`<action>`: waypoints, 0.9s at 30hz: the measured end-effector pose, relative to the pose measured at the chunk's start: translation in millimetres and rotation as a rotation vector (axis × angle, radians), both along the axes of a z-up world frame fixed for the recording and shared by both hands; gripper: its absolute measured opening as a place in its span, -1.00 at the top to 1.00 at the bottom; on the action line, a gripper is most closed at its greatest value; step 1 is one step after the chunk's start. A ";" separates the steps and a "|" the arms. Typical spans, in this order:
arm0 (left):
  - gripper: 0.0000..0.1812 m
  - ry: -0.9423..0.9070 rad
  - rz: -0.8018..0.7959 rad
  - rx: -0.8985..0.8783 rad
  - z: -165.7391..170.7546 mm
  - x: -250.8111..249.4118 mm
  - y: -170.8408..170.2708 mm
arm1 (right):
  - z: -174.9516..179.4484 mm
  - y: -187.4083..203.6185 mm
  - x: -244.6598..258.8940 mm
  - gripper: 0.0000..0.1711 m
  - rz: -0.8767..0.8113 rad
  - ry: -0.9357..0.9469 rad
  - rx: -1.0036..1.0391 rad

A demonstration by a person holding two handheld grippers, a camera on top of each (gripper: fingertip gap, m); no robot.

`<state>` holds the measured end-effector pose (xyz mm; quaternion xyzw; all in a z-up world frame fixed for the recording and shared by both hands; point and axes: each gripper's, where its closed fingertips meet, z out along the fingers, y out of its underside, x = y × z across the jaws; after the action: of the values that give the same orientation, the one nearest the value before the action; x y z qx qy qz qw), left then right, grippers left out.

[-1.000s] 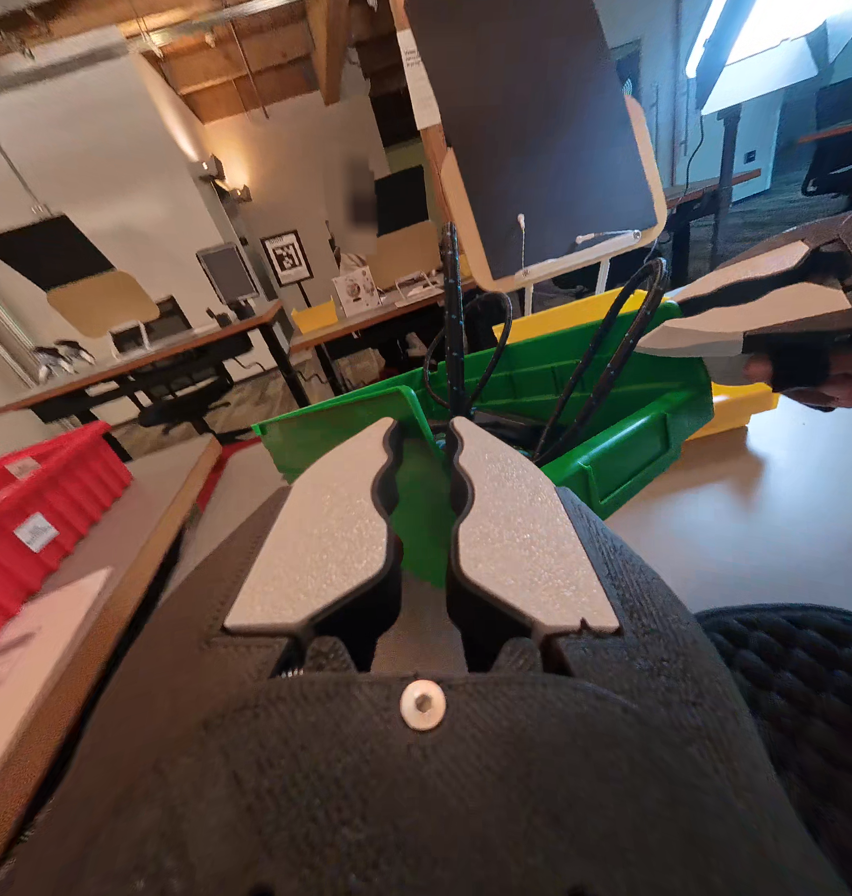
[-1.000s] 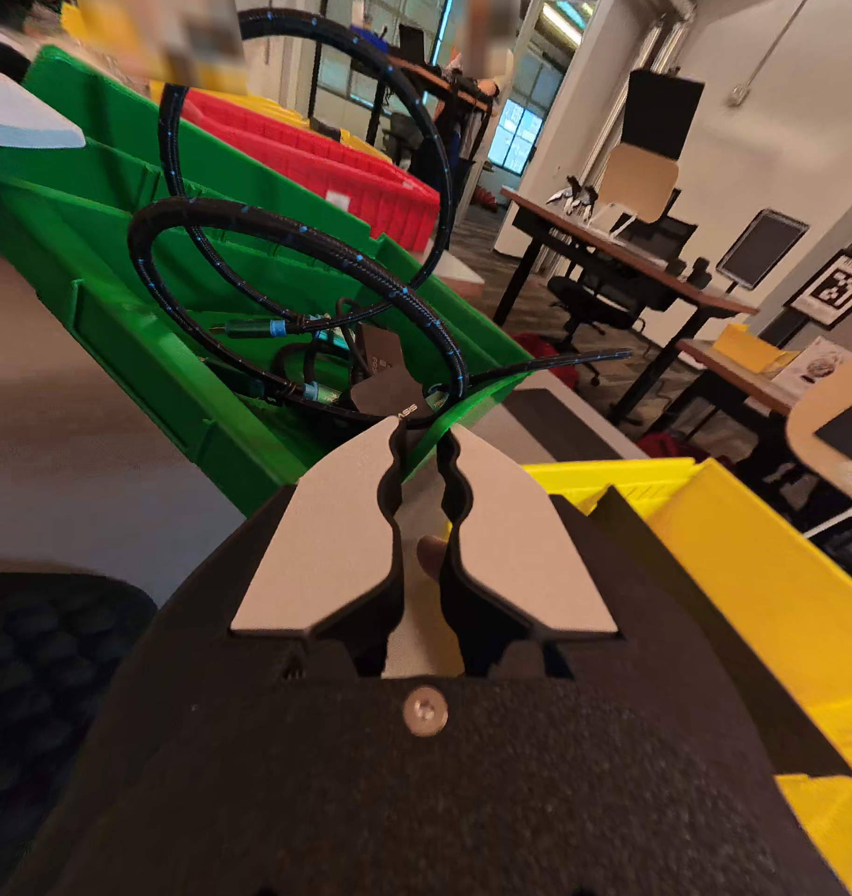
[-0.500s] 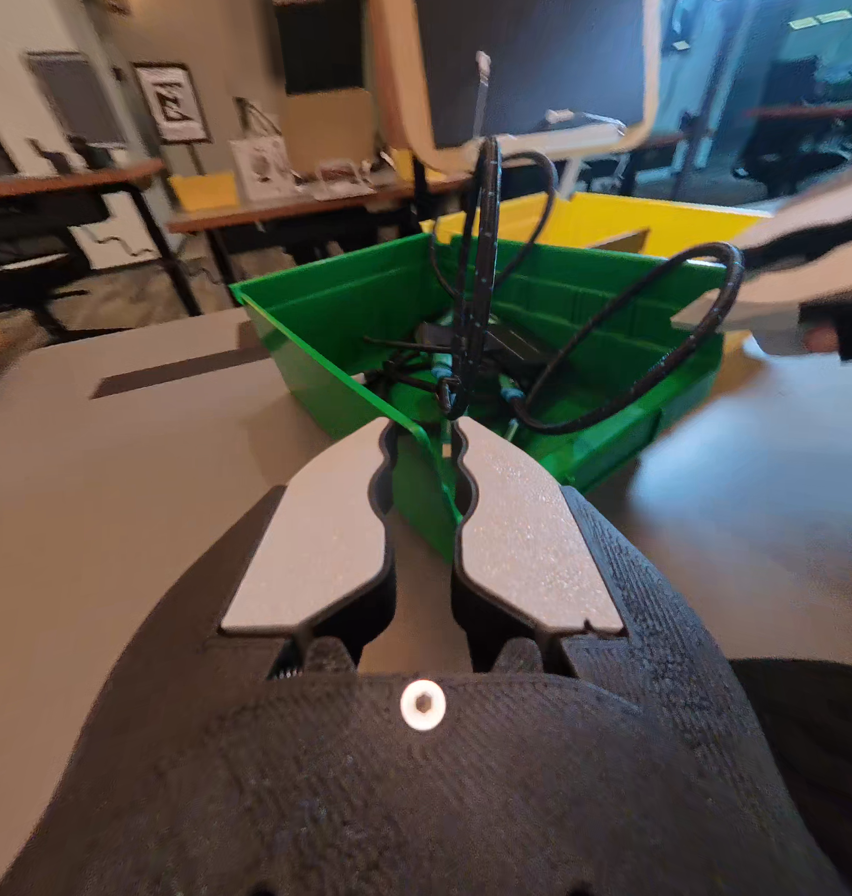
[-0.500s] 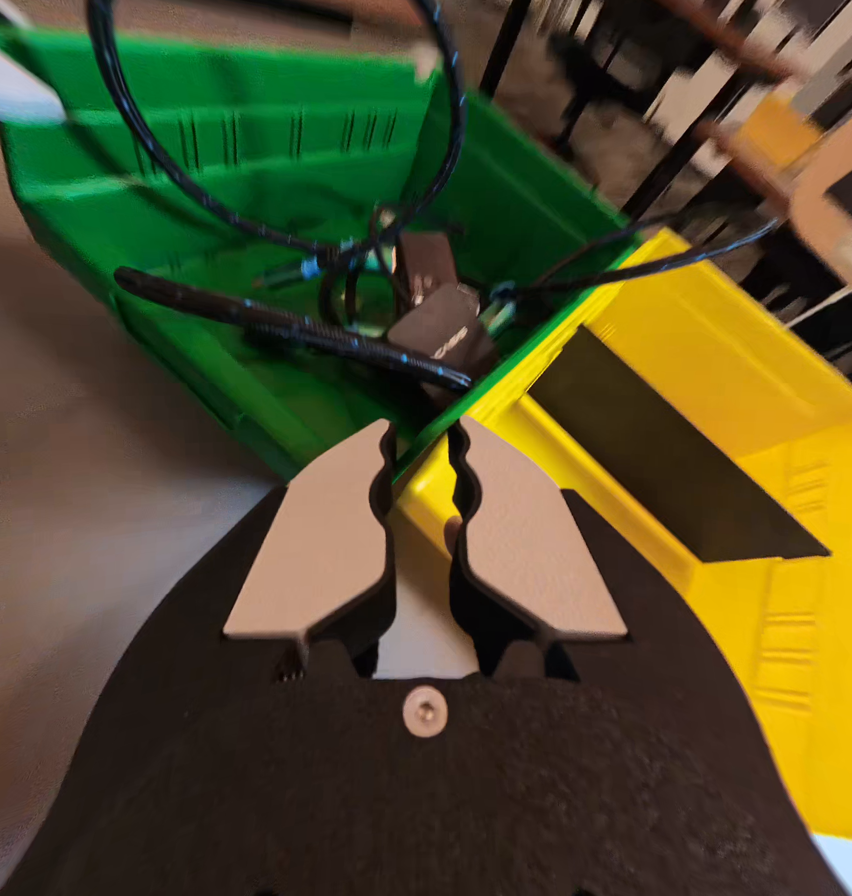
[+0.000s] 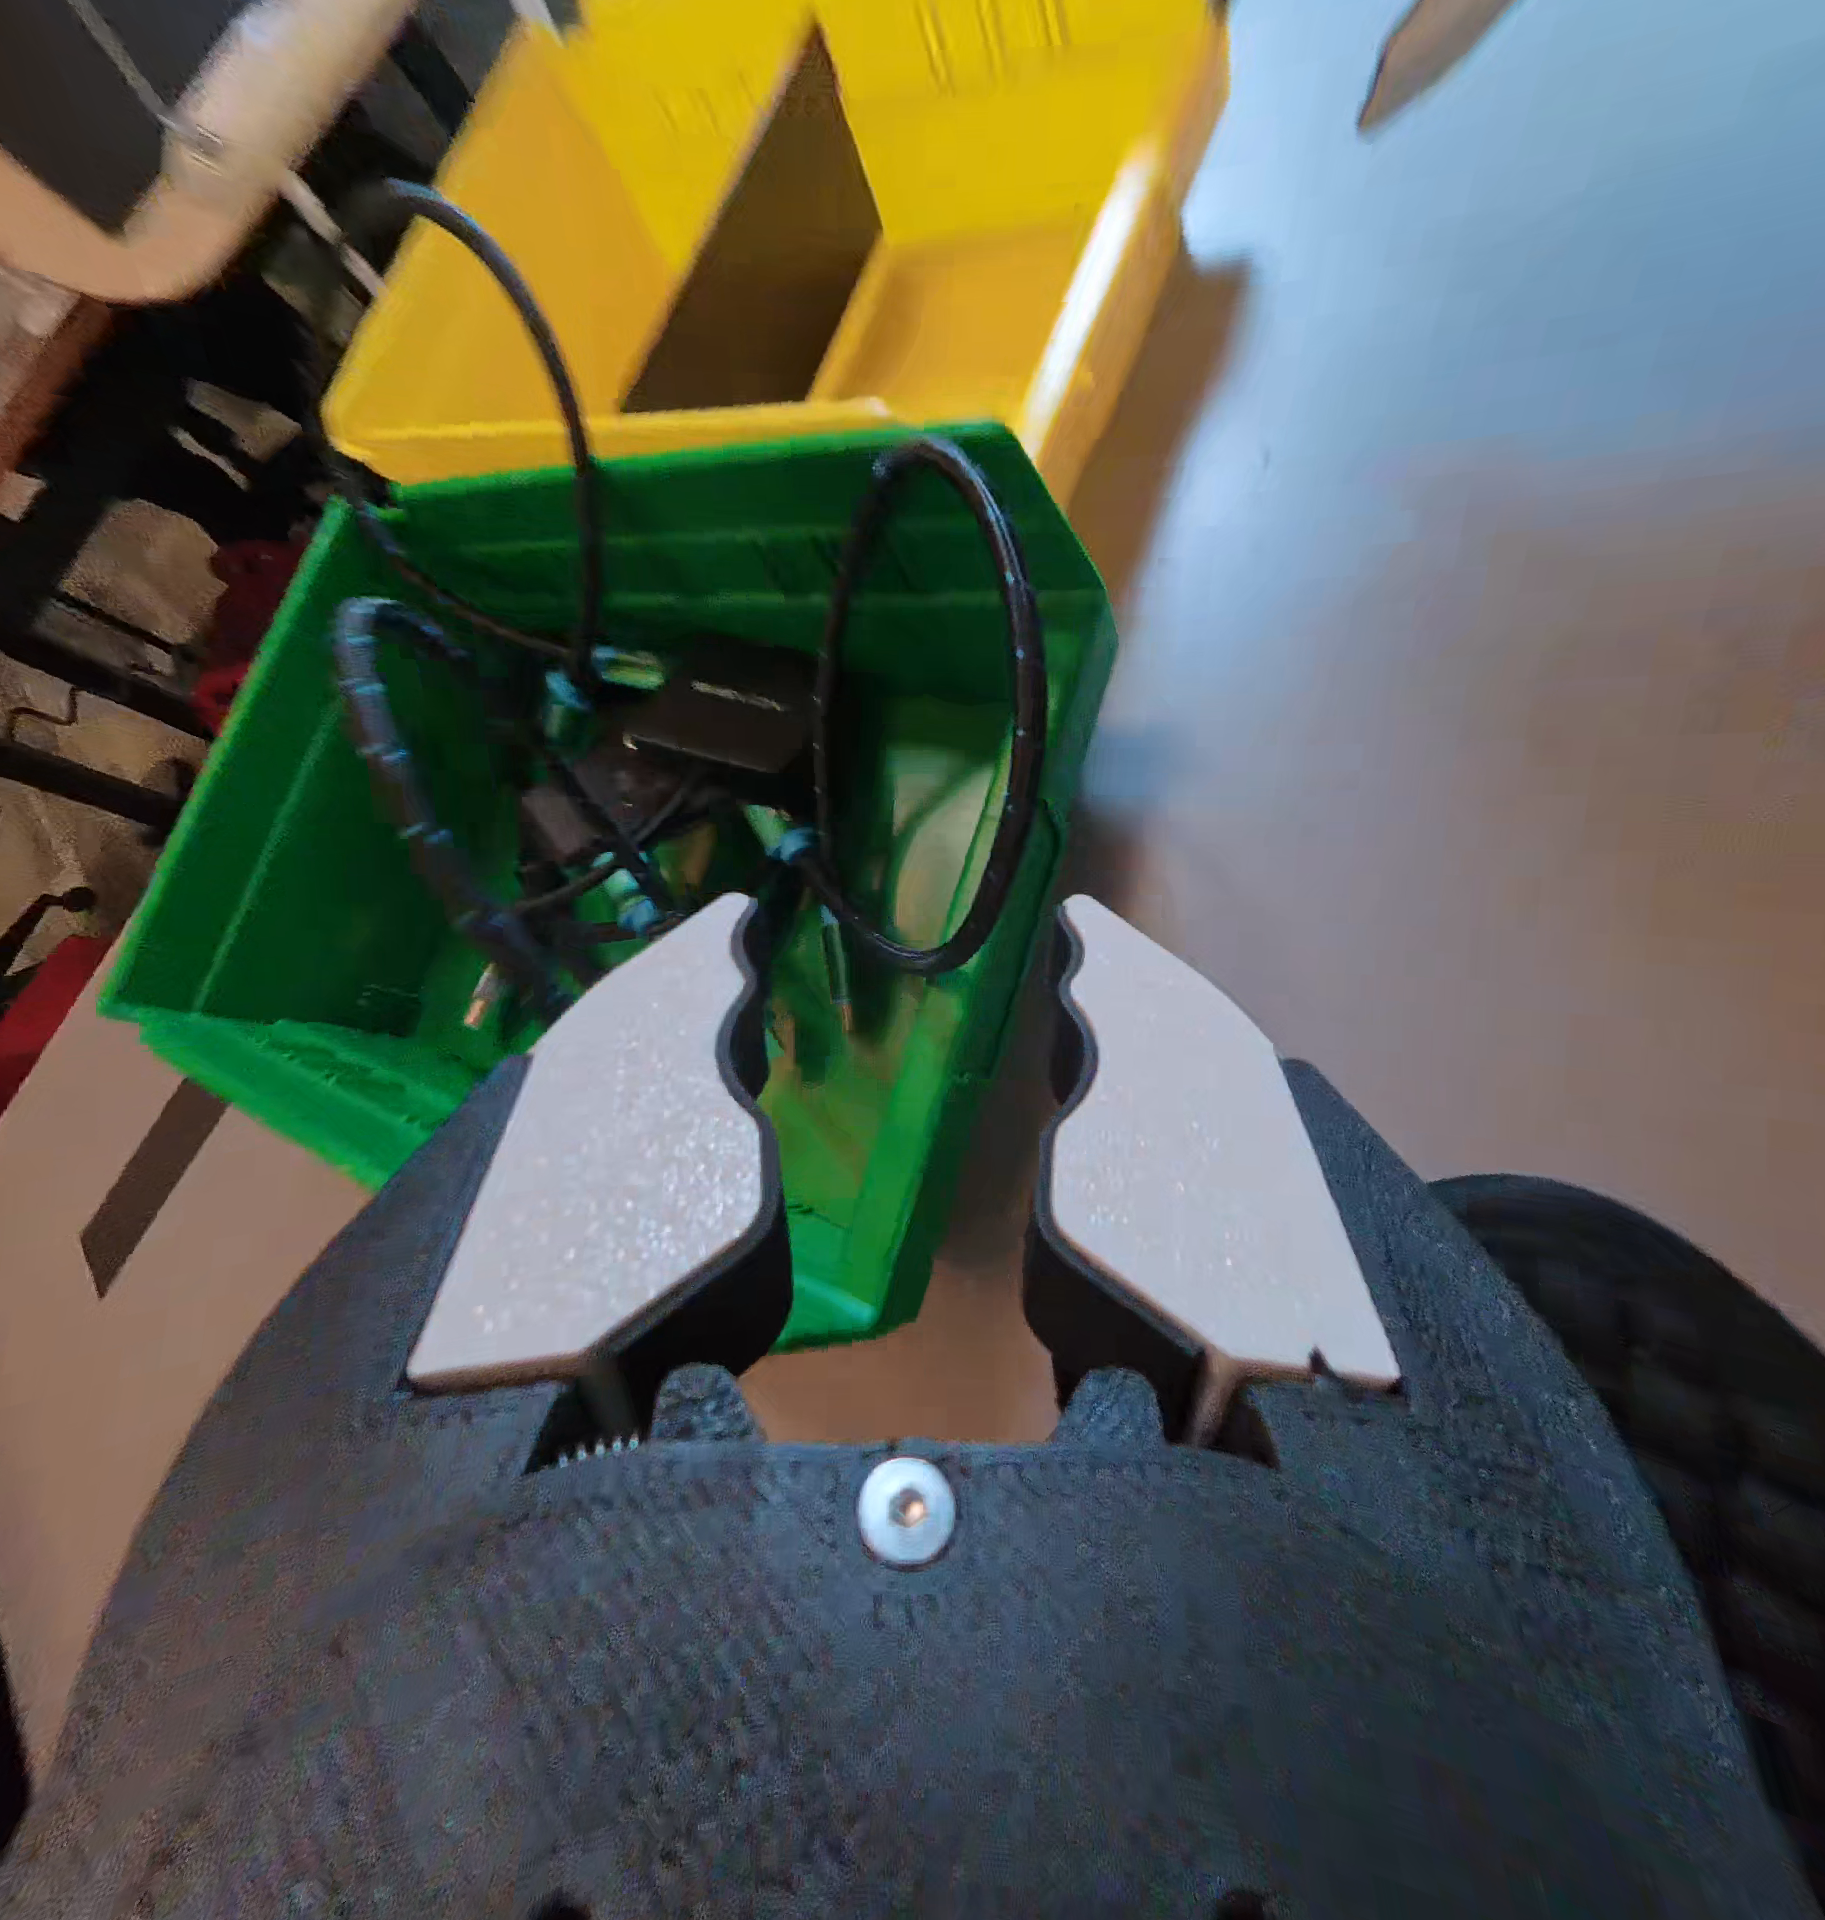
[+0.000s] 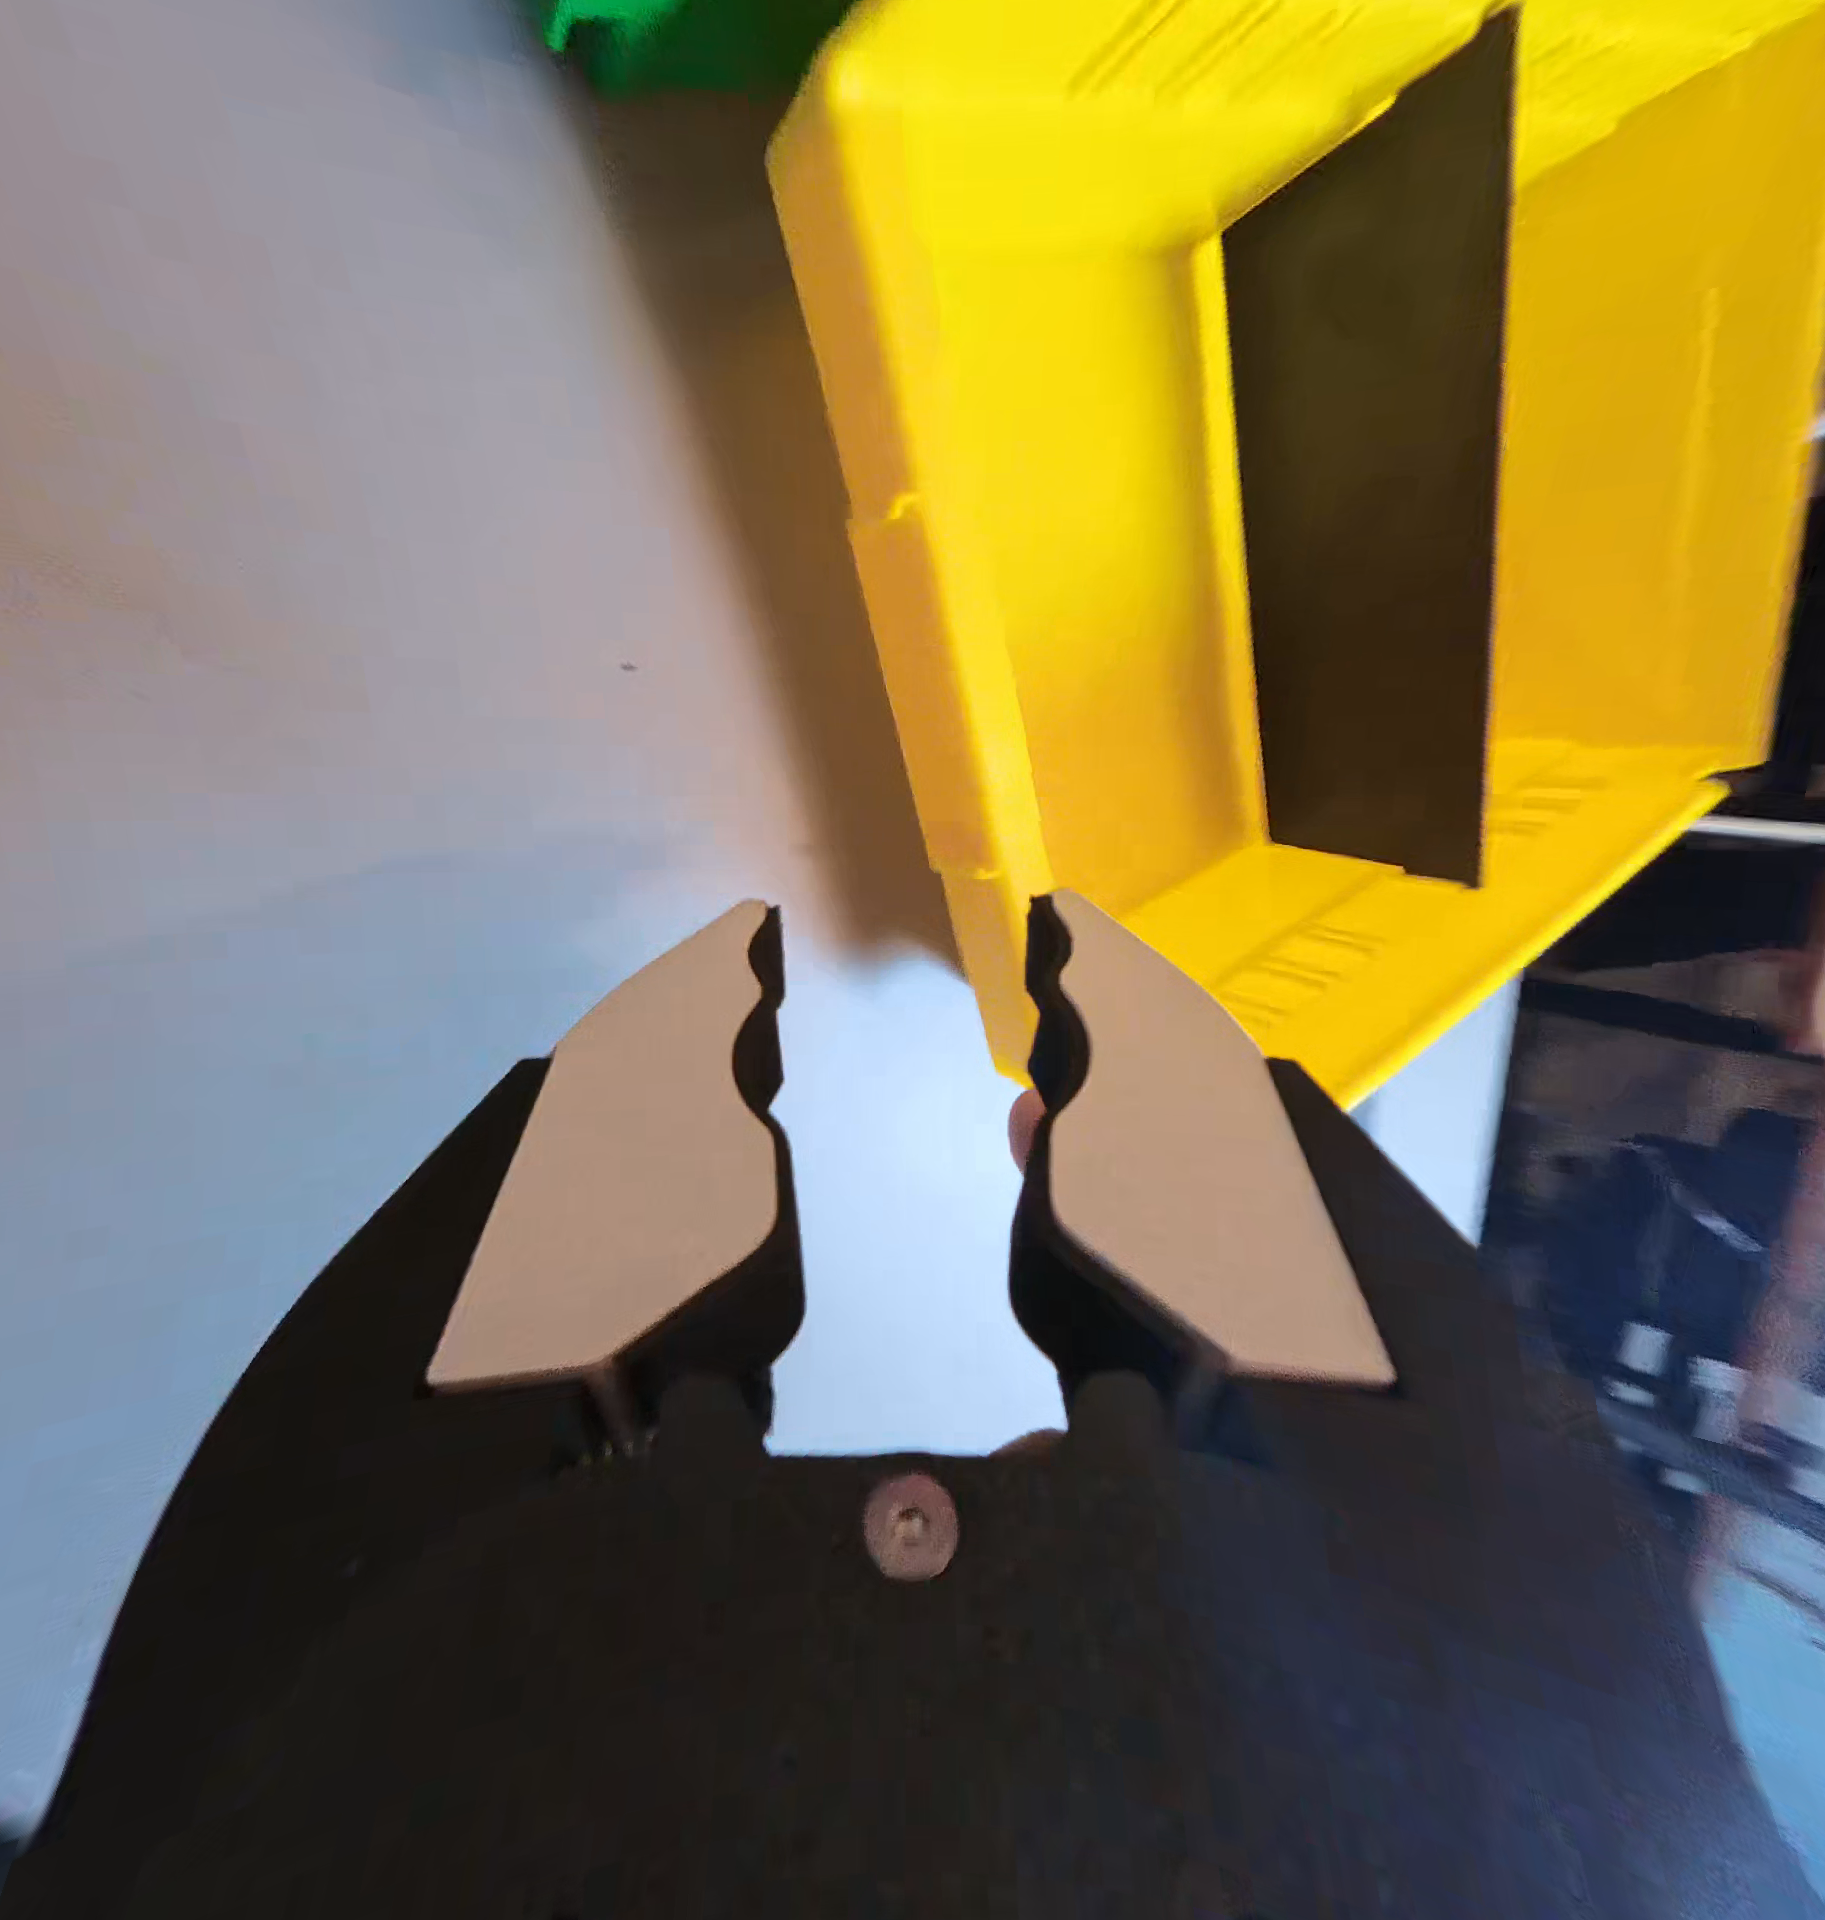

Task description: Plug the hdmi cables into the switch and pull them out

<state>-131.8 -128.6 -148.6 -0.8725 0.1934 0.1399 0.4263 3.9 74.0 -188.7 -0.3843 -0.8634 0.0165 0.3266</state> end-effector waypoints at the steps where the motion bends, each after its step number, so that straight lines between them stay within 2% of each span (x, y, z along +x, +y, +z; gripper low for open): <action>1: 0.42 0.034 -0.010 -0.063 -13.3 -0.4 8.2 | -1.5 3.2 -8.3 0.47 0.019 0.036 0.062; 4: 0.32 0.102 -0.048 -0.289 -50.5 2.6 26.9 | -11.7 7.3 -32.3 0.43 0.053 -0.002 0.145; 7: 0.36 0.366 -0.019 -0.433 -61.7 -15.7 37.3 | -41.4 20.5 -53.2 0.36 0.065 -0.128 0.193; 8: 0.37 0.413 -0.022 -0.478 -65.3 -18.4 36.7 | -51.0 20.7 -58.2 0.43 0.088 -0.138 0.181; 9: 0.42 0.381 -0.062 -0.475 -68.3 -9.3 39.1 | -58.3 19.4 -59.6 0.62 0.097 -0.139 0.154; 11: 0.48 0.350 -0.088 -0.477 -77.1 -2.1 36.3 | -55.4 19.5 -57.0 0.64 0.097 -0.082 0.159; 14: 0.43 0.464 -0.046 -0.523 -94.0 -27.3 24.7 | -53.4 13.4 -21.6 0.64 0.061 -0.077 0.152; 15: 0.55 0.453 -0.047 -0.496 -97.6 -30.1 27.5 | -52.1 8.9 -6.4 0.63 0.043 -0.073 0.130; 17: 0.62 0.392 -0.041 -0.479 -99.8 -30.2 30.2 | -48.0 4.4 25.1 0.62 -0.025 -0.050 0.097; 23: 0.61 0.373 0.032 -0.429 -98.9 -32.3 33.3 | -47.0 12.6 121.6 0.58 -0.212 -0.010 0.097; 27: 0.60 0.373 0.097 -0.422 -98.0 -30.6 28.4 | -44.0 28.4 148.0 0.57 -0.374 0.017 0.098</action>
<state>-162.4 -100.2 -246.6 -0.9093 0.2514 0.2751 0.1851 151.9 102.4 -232.7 -0.5215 -0.7739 -0.0833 0.3495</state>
